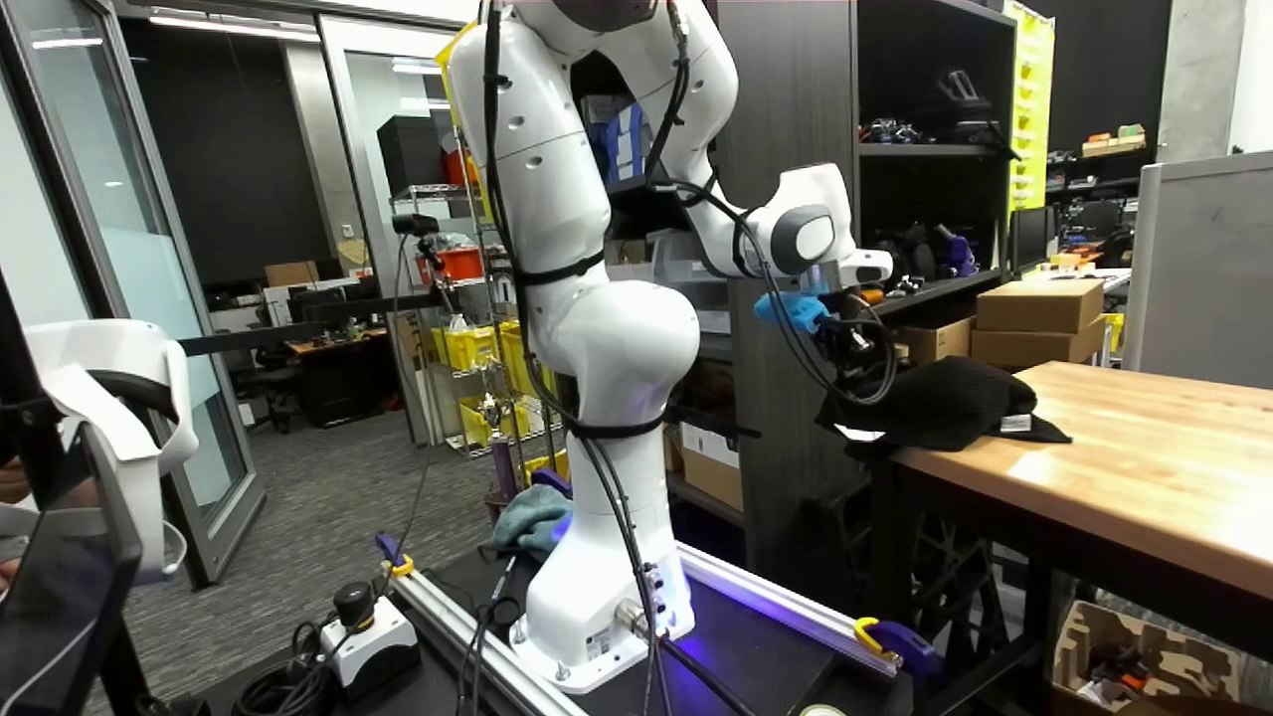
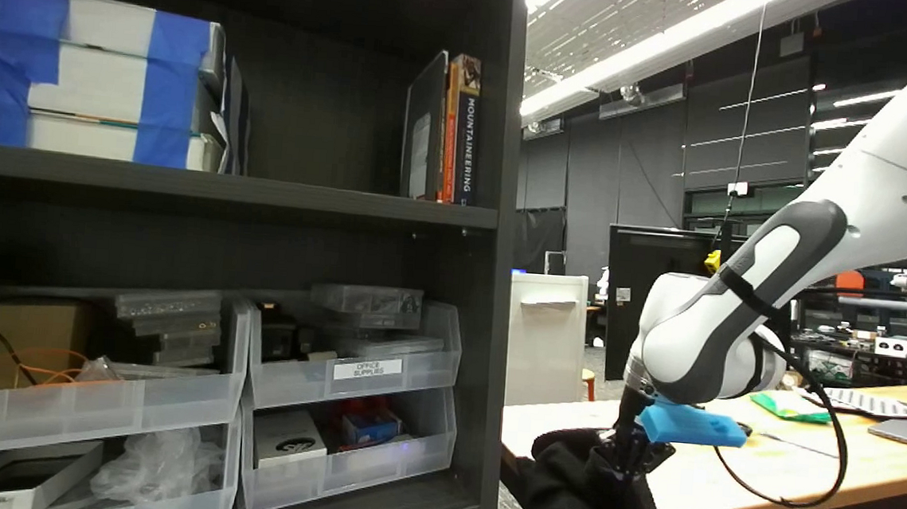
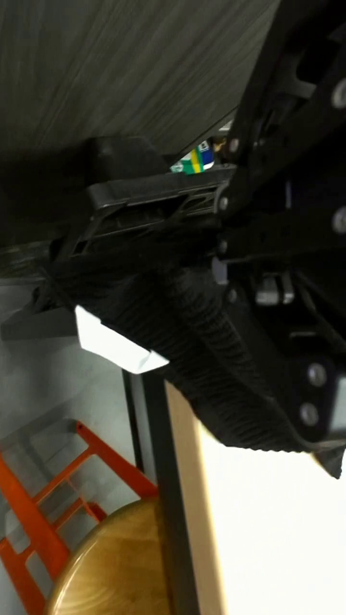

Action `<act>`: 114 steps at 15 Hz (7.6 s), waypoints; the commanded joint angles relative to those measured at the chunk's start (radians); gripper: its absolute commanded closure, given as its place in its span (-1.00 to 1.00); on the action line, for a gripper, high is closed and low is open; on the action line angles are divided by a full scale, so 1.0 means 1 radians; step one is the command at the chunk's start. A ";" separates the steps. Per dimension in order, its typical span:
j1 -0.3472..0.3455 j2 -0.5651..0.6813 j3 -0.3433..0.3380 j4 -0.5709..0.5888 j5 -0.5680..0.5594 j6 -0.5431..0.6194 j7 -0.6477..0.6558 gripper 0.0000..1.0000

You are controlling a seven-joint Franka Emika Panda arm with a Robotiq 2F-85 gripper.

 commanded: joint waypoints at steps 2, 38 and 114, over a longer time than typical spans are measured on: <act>-0.005 0.005 0.067 0.038 -0.004 0.111 0.069 0.98; -0.288 0.600 0.197 0.547 -0.865 0.029 0.999 0.98; 0.200 0.841 -0.464 0.866 -0.281 -0.258 1.167 0.98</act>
